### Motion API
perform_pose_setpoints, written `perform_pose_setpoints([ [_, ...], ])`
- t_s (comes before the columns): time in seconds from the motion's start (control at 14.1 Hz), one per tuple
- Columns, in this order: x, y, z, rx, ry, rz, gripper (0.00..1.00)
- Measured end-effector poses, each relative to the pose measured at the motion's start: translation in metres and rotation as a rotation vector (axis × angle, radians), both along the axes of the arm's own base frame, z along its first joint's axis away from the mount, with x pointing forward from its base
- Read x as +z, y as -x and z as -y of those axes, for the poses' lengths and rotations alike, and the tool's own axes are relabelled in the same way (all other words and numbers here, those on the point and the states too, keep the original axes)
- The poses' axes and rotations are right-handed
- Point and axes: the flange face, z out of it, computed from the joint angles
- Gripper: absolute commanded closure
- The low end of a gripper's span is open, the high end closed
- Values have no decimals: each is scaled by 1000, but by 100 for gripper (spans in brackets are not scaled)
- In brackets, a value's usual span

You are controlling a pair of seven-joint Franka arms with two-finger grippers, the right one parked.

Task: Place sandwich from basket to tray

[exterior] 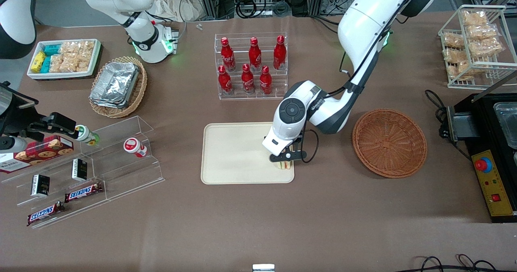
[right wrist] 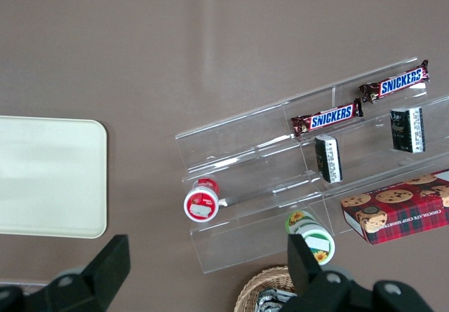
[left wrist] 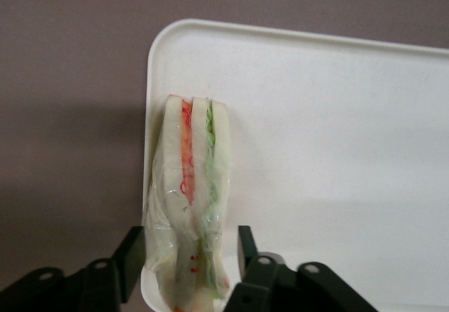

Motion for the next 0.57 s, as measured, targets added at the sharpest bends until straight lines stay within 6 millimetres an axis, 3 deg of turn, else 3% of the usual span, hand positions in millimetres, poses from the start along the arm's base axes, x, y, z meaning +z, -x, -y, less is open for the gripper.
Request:
perform_pose_setpoints([
  [0.14, 35, -3, -11, 15, -30, -23, 0],
  [0.21, 60, -7, -27, 33, -55, -37, 0],
  [0.35, 116, -21, -79, 67, -98, -59, 0],
  [0.57, 185, -40, -179, 45, -126, -92, 0],
])
